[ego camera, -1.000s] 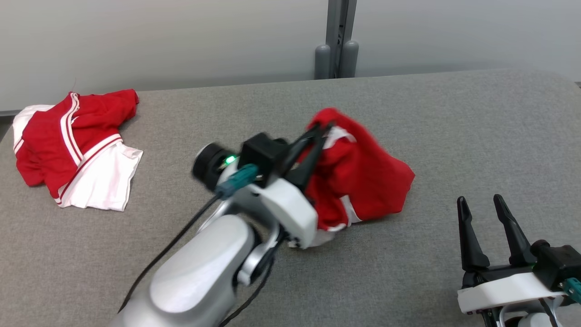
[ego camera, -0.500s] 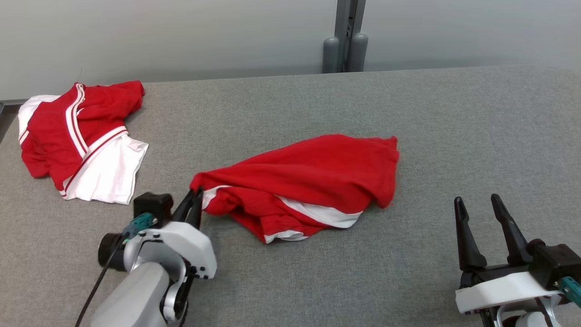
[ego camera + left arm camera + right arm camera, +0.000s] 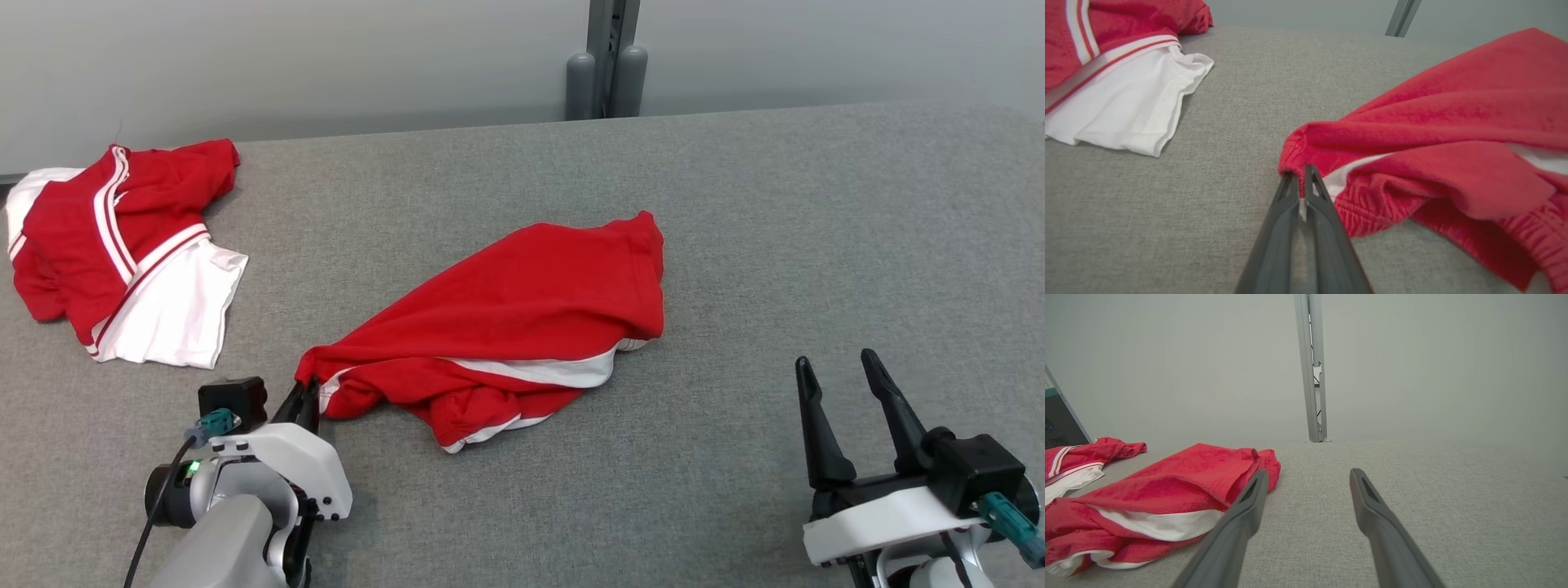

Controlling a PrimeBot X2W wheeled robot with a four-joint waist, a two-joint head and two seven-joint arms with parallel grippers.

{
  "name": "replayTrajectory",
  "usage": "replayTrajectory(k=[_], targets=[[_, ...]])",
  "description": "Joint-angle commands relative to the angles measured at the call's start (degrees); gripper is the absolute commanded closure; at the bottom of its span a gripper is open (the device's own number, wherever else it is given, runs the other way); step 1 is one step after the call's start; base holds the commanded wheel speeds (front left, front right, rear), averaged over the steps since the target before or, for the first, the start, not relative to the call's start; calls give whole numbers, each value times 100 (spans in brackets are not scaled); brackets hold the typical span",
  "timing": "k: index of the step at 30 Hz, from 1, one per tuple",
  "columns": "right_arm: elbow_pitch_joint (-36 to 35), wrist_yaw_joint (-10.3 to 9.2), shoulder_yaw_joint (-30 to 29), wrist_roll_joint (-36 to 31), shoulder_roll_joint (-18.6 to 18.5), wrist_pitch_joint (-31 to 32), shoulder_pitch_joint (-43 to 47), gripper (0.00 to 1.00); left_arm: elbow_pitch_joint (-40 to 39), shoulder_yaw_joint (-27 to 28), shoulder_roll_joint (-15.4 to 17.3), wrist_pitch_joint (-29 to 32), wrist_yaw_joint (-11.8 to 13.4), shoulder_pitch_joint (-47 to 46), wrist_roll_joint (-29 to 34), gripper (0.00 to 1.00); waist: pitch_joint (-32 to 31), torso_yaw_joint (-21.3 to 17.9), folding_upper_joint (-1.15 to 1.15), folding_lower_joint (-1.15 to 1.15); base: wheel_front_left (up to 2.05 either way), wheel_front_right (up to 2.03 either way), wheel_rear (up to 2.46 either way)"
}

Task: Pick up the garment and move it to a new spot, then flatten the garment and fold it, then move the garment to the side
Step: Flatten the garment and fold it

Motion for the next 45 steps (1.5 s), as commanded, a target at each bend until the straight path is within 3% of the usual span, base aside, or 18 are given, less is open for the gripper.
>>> replayTrajectory(k=[1,2,3,4,5,6,7,8,27,31,34,37,45], targets=[[25,3,21,-30,-33,-29,-56,0,73,32,4,-49,-38,-92,-13,100,7,-2,0,0,0,0,0],[48,2,45,-52,-33,-29,-72,0,130,46,-17,-57,-69,-114,9,100,11,0,0,0,0,0,0],[79,3,77,-70,-33,-29,-86,0,172,61,-43,-76,-106,-133,31,86,12,7,0,0,0,0,0],[108,2,100,-87,-34,-29,-96,0,197,76,-71,-87,-134,-148,67,64,10,19,0,0,0,0,0],[137,3,121,-92,-34,-29,-105,0,202,87,-99,-94,-160,-162,104,51,3,40,0,0,0,0,0],[168,3,145,-90,-34,-29,-120,0,135,139,-107,-100,-162,-188,150,21,1,65,0,0,0,0,0],[215,3,164,-106,-33,-29,-144,0,51,192,-116,-102,-167,-185,206,2,-5,95,0,0,0,0,0],[262,3,188,-120,-34,-29,-173,0,-37,253,-129,-97,-175,-146,265,0,-10,131,0,0,0,0,0],[2377,2,92,-305,-37,-29,-1292,0,-2254,1200,-663,-91,-395,1011,1526,0,279,1442,0,0,0,0,0],[2486,2,-56,-379,-35,-29,-1442,0,-2511,1306,-706,-90,-417,1173,1681,0,343,1647,0,0,0,0,0],[2400,2,-106,-393,-39,-29,-1472,53,-2639,1380,-732,-90,-434,1272,1770,0,358,1697,0,0,0,0,0],[2268,2,-132,-382,-40,-29,-1405,100,-2711,1450,-749,-91,-434,1349,1833,0,348,1681,0,0,0,0,0],[1549,2,-31,-88,-37,-29,-1017,100,-2816,1570,-763,-91,-458,1488,1913,0,238,1350,0,0,0,0,0]])
